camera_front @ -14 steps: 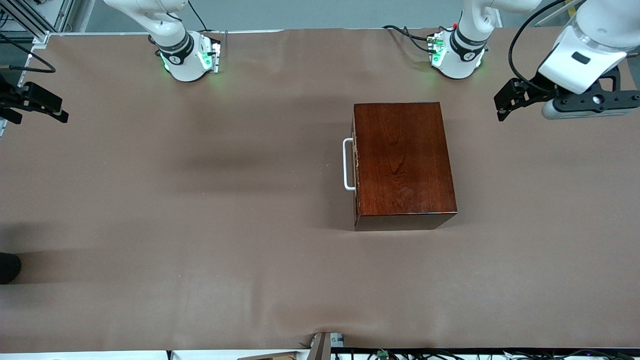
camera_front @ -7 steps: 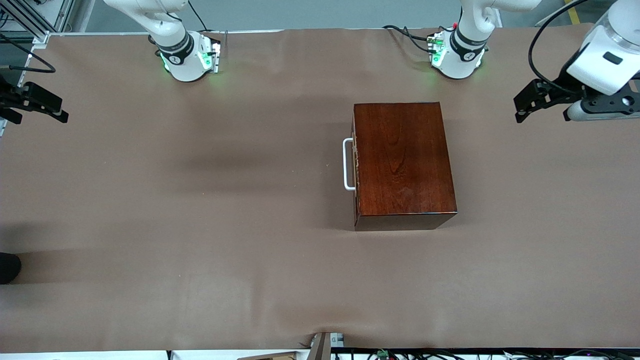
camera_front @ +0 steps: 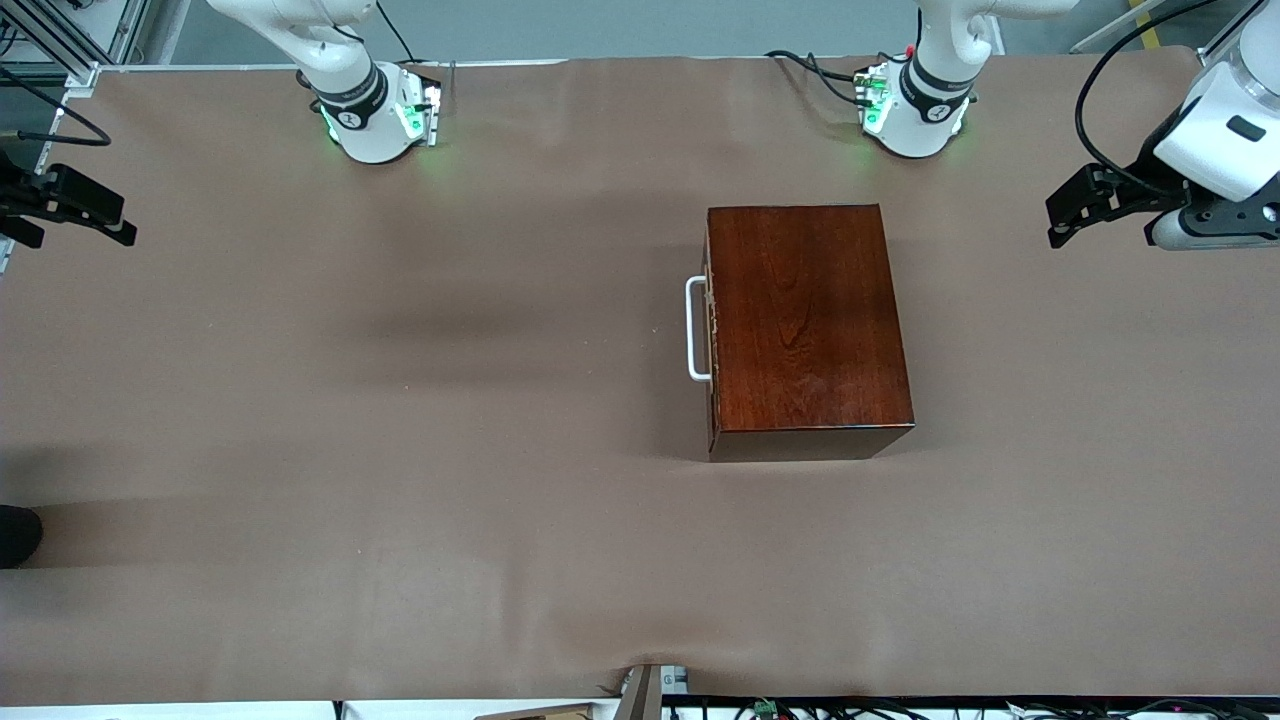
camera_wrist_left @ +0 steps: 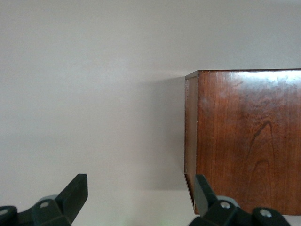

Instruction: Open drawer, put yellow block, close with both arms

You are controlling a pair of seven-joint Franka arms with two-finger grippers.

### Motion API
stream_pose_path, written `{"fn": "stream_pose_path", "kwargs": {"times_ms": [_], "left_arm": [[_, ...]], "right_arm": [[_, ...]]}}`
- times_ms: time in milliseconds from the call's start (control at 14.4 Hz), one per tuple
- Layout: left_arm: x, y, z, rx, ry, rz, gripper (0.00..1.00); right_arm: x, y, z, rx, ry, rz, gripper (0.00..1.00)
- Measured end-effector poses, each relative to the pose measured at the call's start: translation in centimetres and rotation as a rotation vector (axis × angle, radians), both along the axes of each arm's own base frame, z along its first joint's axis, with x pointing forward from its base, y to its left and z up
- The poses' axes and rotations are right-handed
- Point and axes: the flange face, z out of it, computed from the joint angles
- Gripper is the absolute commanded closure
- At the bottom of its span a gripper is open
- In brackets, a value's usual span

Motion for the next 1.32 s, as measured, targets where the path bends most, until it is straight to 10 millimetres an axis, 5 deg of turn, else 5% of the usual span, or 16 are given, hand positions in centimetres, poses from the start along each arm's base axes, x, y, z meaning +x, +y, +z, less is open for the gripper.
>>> {"fn": "stream_pose_path", "kwargs": {"times_ms": [1317], "left_arm": [[0.3,1.3,0.2,0.005,-0.005,0.028,0.0]], "right_arm": [[0.0,0.0,0.0,0.0,0.001,0.0,0.0]]}}
